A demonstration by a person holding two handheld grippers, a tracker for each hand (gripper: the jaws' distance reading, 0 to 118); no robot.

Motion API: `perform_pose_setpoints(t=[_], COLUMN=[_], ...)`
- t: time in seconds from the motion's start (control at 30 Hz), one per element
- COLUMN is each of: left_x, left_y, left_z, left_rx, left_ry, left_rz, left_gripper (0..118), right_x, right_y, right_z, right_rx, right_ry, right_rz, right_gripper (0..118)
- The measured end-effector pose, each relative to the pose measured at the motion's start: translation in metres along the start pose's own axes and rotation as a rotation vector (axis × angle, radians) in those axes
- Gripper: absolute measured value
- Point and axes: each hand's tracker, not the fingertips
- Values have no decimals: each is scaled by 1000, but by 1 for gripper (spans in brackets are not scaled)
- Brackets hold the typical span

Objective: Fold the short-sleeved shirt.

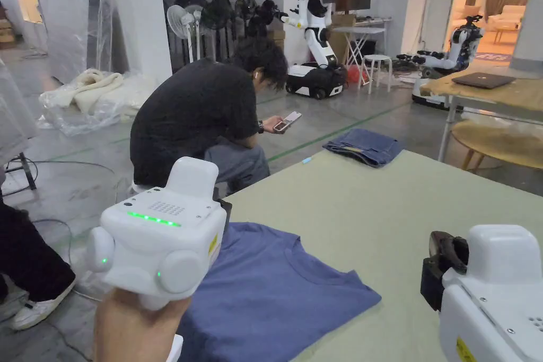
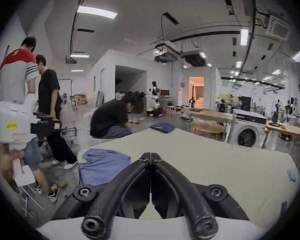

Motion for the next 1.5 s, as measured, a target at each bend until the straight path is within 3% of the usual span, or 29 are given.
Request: perform_pose_setpoints(t=[0.13,0.23,0.33,0.47,0.63,0.67,0.7,0.73,0.77,0.87,1.0,1.03,1.07,1.13,1.17,1.23,1.33,1.5], left_x=[0,3,16,33,40,41,43,43,46,42,51,52,54,63,60,54,56,75], left_y=[-5,-16,-28,-56,-73,-73,-72,-74,-79,-105,-134,-145,-157,-147,-141,-132,-131,-122], left_z=[-66,-129,-198,-257,-305,-310,-314,-313,-319,-351,-353,-354,-353,-345,-340,-332,-316,-297], left_rx=[-202,-357,-655,-847,-917,-900,-850,-817,-810,-902,-1063,-1107,-1145,-1068,-1044,-969,-960,-900], left_ry=[-130,-223,-402,-367,-359,-351,-322,-309,-295,-242,-348,-349,-327,-302,-318,-337,-342,-490], left_rz=[-33,20,73,48,84,89,70,41,16,21,125,114,103,20,61,81,55,285], left_gripper=[0,0,0,0,0,31,79,114,118,118,117,114,104,94,71,0,0,0], right_x=[3,2,0,-2,-4,-4,-6,-6,-7,-11,-10,-9,-8,-5,-3,1,8,36], right_y=[-8,-12,-21,-32,-43,-44,-45,-46,-46,-49,-54,-54,-55,-56,-56,-56,-54,-44], right_z=[-19,-32,-51,-65,-83,-86,-87,-89,-91,-93,-93,-93,-92,-89,-87,-82,-72,-44], right_rx=[-58,-126,-192,-244,-293,-300,-303,-307,-311,-318,-326,-328,-332,-335,-336,-329,-310,-254], right_ry=[14,19,25,29,24,22,21,22,23,21,26,27,26,19,14,6,-8,-59], right_rz=[-10,-18,-25,-43,-35,-32,-31,-31,-32,-23,-36,-40,-42,-38,-38,-46,-61,-101], right_gripper=[0,0,0,0,0,0,0,0,0,0,0,0,0,0,0,0,0,0])
